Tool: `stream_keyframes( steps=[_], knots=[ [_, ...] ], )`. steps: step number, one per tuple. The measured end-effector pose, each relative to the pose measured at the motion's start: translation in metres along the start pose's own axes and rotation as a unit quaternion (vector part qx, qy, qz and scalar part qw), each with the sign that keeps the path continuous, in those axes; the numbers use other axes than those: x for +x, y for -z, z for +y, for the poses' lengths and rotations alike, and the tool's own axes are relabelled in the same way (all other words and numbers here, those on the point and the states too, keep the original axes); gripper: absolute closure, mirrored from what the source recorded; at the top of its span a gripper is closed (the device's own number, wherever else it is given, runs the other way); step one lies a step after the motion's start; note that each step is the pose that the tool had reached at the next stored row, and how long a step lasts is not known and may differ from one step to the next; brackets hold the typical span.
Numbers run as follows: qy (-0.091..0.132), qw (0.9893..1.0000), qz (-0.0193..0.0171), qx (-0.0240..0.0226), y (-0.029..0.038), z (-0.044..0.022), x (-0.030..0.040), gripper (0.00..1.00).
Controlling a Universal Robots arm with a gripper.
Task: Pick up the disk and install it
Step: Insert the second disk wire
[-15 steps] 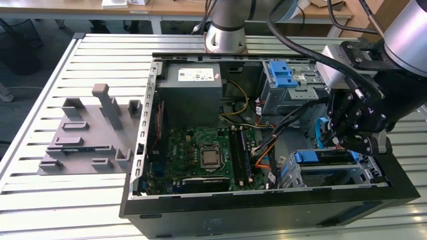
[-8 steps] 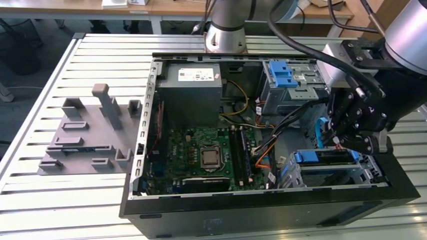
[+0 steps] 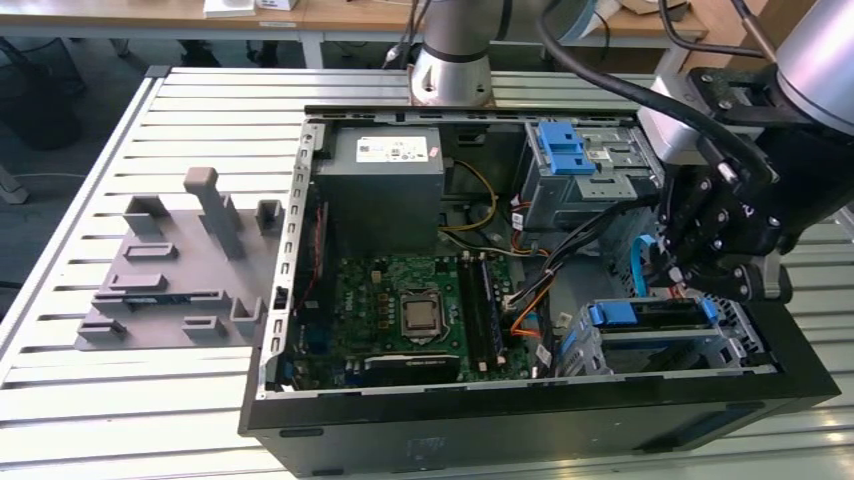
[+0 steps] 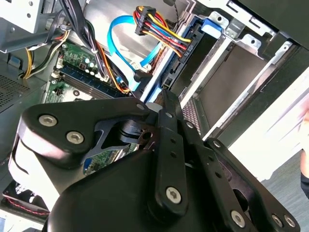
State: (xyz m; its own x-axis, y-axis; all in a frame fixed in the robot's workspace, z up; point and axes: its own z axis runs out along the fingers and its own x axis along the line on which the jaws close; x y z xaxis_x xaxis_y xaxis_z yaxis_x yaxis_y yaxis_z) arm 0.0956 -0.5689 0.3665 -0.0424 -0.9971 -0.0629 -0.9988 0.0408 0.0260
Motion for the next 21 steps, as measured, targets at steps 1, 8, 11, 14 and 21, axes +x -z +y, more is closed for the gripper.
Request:
stream_keyframes(
  steps=[1, 8, 11, 14, 21],
  knots=[
    [0.000, 1.0000, 0.0000, 0.0000, 0.0000, 0.0001, -0.0012, 0.89],
    [0.000, 1.0000, 0.0001, 0.0000, 0.0036, 0.0003, -0.0031, 0.89],
    [0.000, 1.0000, 0.0001, 0.0000, 0.0071, 0.0004, -0.0034, 0.89],
    [0.000, 1.0000, 0.0001, 0.0000, 0.0074, 0.0008, -0.0046, 0.89],
    [0.000, 1.0000, 0.0002, 0.0000, 0.0083, 0.0015, -0.0106, 0.89]
  ],
)
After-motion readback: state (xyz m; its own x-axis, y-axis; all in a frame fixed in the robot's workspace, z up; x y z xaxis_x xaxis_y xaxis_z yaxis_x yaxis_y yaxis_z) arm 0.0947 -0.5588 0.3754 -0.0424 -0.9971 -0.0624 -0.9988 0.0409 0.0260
